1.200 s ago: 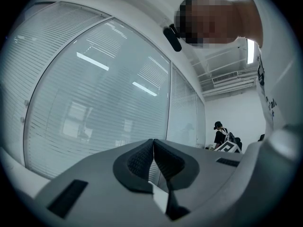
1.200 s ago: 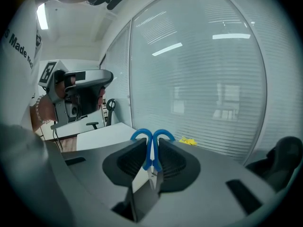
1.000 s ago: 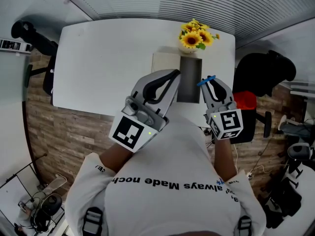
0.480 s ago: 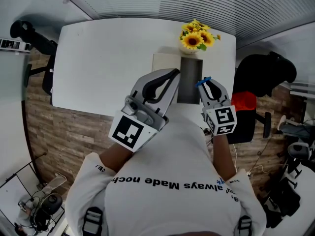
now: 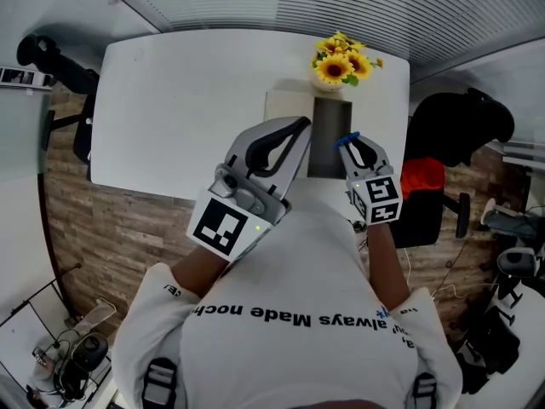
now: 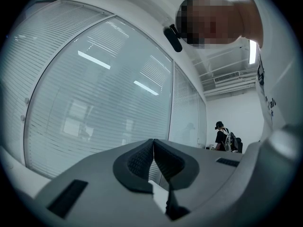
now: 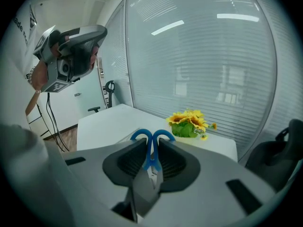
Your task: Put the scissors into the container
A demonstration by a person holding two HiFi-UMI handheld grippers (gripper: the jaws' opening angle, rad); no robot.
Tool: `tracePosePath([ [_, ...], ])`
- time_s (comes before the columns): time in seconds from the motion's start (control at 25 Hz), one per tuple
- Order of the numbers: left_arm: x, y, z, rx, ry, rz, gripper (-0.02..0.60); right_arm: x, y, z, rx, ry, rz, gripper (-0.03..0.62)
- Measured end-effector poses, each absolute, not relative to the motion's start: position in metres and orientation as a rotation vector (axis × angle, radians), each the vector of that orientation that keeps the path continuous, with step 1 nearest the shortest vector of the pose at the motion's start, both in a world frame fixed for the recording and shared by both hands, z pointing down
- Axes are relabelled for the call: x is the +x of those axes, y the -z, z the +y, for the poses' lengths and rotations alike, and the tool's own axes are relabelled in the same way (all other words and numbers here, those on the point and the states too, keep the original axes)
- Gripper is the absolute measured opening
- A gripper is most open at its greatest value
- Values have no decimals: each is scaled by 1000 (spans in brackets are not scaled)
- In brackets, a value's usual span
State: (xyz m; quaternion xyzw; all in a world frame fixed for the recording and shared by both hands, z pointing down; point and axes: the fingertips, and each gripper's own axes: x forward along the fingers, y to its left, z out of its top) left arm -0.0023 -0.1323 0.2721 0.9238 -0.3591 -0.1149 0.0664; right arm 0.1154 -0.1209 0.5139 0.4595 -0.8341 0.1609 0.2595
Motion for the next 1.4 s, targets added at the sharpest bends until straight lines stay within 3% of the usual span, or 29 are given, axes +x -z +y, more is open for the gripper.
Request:
tracePosePath([
  [1.4,-12,-274,-132,2777,348,-1105,20,111,-593,-127,1160,-597,-2160,89],
])
